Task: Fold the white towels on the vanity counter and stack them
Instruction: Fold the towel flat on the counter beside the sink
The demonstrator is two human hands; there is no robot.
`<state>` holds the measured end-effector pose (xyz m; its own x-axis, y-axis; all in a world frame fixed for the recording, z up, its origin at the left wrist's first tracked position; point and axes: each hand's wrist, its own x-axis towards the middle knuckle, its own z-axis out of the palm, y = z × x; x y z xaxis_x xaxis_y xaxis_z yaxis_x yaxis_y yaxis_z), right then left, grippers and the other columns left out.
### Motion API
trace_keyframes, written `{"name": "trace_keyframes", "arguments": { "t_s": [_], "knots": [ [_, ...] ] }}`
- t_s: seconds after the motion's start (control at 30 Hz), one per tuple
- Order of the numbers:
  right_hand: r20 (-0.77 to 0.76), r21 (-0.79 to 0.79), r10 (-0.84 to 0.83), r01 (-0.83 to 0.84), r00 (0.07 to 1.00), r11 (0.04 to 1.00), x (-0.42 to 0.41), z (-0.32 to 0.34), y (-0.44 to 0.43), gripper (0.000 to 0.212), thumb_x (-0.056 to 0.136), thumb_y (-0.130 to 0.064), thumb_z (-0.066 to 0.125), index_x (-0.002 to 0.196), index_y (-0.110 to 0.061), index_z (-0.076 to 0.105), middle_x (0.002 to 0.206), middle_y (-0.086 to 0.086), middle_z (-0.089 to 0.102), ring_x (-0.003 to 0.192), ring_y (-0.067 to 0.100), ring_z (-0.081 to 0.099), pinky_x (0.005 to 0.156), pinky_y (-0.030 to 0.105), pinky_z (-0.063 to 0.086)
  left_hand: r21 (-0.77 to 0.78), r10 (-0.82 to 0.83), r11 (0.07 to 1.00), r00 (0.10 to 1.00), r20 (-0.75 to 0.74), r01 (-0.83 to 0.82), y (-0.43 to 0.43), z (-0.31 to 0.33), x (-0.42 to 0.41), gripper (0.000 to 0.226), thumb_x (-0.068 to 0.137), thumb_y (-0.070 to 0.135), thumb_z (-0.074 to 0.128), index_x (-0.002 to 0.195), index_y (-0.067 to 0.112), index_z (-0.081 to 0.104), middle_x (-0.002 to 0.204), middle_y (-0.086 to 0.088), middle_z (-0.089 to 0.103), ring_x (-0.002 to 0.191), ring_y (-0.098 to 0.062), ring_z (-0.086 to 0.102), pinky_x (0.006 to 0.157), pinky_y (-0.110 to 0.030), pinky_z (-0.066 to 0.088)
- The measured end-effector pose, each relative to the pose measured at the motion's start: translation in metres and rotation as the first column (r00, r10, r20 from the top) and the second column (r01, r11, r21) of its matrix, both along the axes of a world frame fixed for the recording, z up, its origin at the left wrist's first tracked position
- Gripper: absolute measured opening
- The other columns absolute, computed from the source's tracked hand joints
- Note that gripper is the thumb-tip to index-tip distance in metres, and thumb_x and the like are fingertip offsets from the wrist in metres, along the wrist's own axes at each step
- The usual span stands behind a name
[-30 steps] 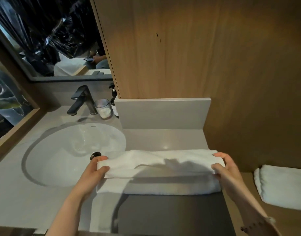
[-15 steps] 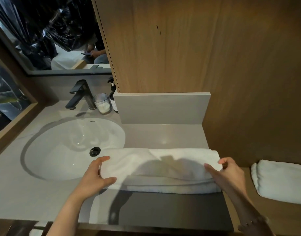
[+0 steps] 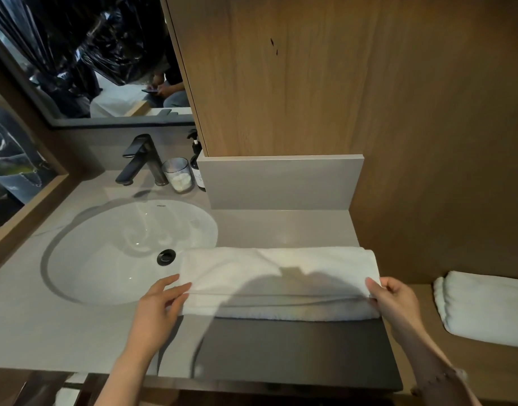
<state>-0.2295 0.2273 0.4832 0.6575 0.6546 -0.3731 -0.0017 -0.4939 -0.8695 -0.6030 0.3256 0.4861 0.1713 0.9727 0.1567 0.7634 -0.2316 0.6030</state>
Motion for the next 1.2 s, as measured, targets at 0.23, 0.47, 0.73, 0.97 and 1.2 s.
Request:
{"name": "trace_keyframes", "arguments": {
  "t_s": [0.23,0.47,0.73,0.97,1.2],
  "knots": [
    [-0.147,0.123,0.051,-0.033,0.988,0.992,0.004,0.004,0.007,0.03,0.092,-0.01,0.054,0.065,-0.007,0.041,0.064,0.009,0.04,0.062,0.019,0.038,0.059,0.028,0.03,-0.083,0.089,0.994,0.983,0.159,-0.077,0.0,-0.001,0.004,0.026,0.093,0.003,0.05,0.083,0.026,0.056,0.125,-0.006,0.061,0.095,-0.024,0.063,0.076,-0.023,0.043],
    [-0.002,0.136,0.166,-0.164,0.986,0.977,0.005,-0.001,-0.004,0.032,0.084,0.003,0.057,0.059,-0.005,0.039,0.071,0.003,0.047,0.072,0.02,0.044,0.059,0.027,0.033,-0.143,-0.002,0.99,1.0,0.025,0.006,0.004,-0.011,-0.008,0.027,0.093,-0.004,0.042,0.085,0.02,0.051,0.136,-0.007,0.051,0.119,-0.03,0.053,0.085,-0.028,0.038],
    [0.444,-0.298,0.314,-0.193,0.839,0.935,-0.005,0.009,-0.004,0.031,0.069,-0.021,0.073,0.088,-0.019,0.048,0.102,0.002,0.052,0.085,0.017,0.05,0.071,0.034,0.048,-0.271,-0.114,0.96,0.985,-0.133,0.075,0.006,0.001,-0.01,0.017,0.076,0.026,0.05,0.086,0.038,0.045,0.131,0.001,0.051,0.116,-0.024,0.048,0.086,-0.027,0.034],
    [0.773,-0.203,0.406,-0.415,0.487,0.887,-0.065,0.036,0.057,0.063,0.088,-0.036,0.052,0.144,-0.019,0.03,0.156,0.003,0.016,0.145,0.023,0.008,0.116,0.034,0.009,-0.016,-0.093,0.996,0.948,-0.305,0.093,0.037,0.034,0.061,0.077,0.074,0.048,0.021,0.128,0.005,0.054,0.141,-0.017,0.045,0.135,-0.031,0.035,0.11,-0.034,0.023],
    [0.78,-0.44,0.608,-0.56,0.149,0.702,-0.118,-0.02,0.085,0.061,0.064,-0.047,0.079,0.114,-0.014,0.068,0.124,0.007,0.063,0.114,0.025,0.061,0.095,0.042,0.042,-0.229,-0.372,0.928,0.761,-0.532,0.293,0.022,-0.012,0.149,0.059,0.101,0.04,0.023,0.15,0.021,-0.003,0.158,0.0,-0.012,0.145,-0.019,-0.011,0.114,-0.033,-0.01]
  ]
}}
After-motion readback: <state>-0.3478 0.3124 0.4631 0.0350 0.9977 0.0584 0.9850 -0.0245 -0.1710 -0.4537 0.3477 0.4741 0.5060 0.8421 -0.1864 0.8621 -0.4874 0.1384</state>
